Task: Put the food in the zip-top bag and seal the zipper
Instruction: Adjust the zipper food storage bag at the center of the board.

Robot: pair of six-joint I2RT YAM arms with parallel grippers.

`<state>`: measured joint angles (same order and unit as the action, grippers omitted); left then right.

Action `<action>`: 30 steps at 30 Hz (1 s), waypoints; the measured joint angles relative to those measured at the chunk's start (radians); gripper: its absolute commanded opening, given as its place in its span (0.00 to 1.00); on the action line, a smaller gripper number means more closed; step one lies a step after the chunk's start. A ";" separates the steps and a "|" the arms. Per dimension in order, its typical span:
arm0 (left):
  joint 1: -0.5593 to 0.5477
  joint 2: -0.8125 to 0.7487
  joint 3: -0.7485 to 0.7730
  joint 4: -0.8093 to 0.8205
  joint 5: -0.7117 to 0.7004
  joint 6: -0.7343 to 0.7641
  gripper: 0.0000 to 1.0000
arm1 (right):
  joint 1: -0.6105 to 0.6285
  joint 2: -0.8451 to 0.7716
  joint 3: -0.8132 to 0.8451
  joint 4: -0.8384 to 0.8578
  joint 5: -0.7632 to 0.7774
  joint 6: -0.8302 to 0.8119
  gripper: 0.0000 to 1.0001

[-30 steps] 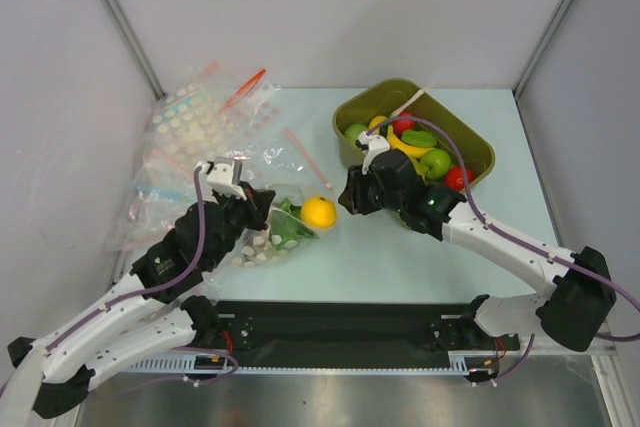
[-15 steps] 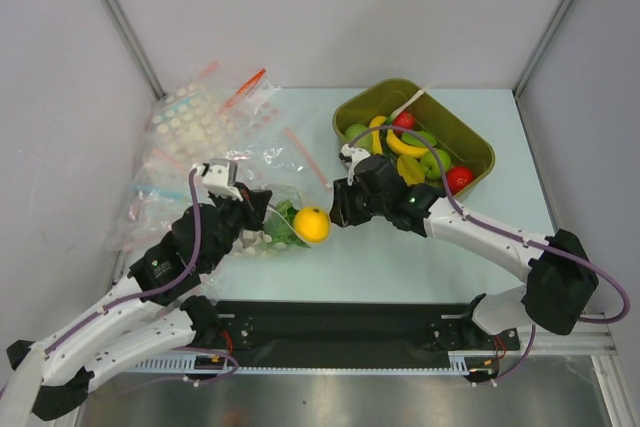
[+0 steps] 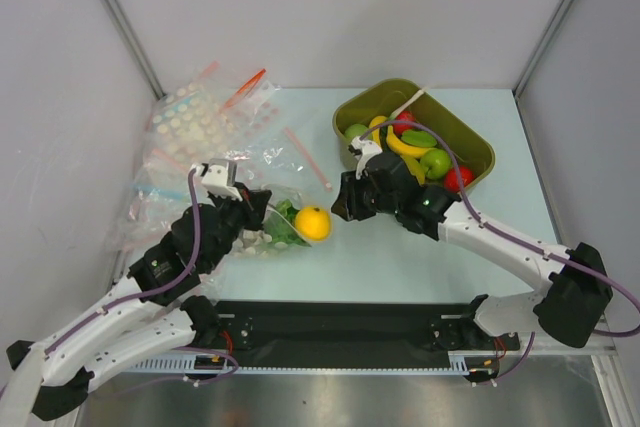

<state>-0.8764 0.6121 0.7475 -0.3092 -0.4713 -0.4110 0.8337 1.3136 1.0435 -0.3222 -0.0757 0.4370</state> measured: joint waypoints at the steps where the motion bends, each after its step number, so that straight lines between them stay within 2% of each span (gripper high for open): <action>1: 0.000 -0.001 0.000 0.000 -0.002 0.000 0.00 | 0.000 -0.006 0.000 0.003 0.000 0.000 0.36; 8: 0.000 -0.003 0.000 0.000 -0.011 -0.001 0.00 | 0.002 -0.007 -0.008 0.022 -0.024 0.000 0.36; 16: 0.000 -0.003 0.000 0.000 -0.015 -0.001 0.00 | 0.047 0.089 -0.004 0.028 -0.031 0.000 0.34; 18: 0.000 -0.002 0.000 0.000 -0.015 -0.003 0.00 | 0.057 0.107 -0.003 0.028 -0.031 0.000 0.31; 22: 0.000 0.005 0.000 0.000 -0.014 -0.007 0.00 | 0.067 0.120 0.004 0.028 -0.035 0.000 0.08; 24: 0.000 0.005 0.000 0.000 -0.014 -0.007 0.00 | 0.067 0.121 0.009 0.028 -0.035 0.000 0.00; 30: 0.000 0.015 0.001 -0.001 0.023 -0.005 0.00 | 0.061 0.092 0.011 0.020 0.004 0.000 0.00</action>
<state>-0.8764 0.6273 0.7486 -0.3099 -0.4480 -0.4160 0.8944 1.4052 1.0550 -0.3019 -0.0719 0.4370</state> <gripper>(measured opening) 0.008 0.012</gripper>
